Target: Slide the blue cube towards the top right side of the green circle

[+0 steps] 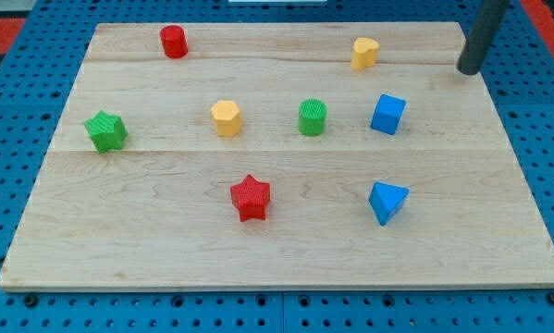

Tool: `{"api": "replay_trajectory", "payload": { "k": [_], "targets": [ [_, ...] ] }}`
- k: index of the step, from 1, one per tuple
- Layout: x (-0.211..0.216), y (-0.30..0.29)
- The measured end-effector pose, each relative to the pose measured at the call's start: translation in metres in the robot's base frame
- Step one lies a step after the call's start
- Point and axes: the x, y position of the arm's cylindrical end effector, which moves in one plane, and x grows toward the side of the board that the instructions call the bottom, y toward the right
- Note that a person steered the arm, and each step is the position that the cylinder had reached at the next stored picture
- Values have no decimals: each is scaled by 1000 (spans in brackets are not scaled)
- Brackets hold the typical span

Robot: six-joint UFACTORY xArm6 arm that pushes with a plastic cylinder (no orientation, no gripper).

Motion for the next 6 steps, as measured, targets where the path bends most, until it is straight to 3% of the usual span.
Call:
{"api": "replay_trajectory", "payload": {
  "k": [1,2,3,4,5,6],
  "targets": [
    [103,-4],
    [122,-105],
    [66,-153],
    [58,-211],
    [44,-217],
    [39,-172]
  ]
}}
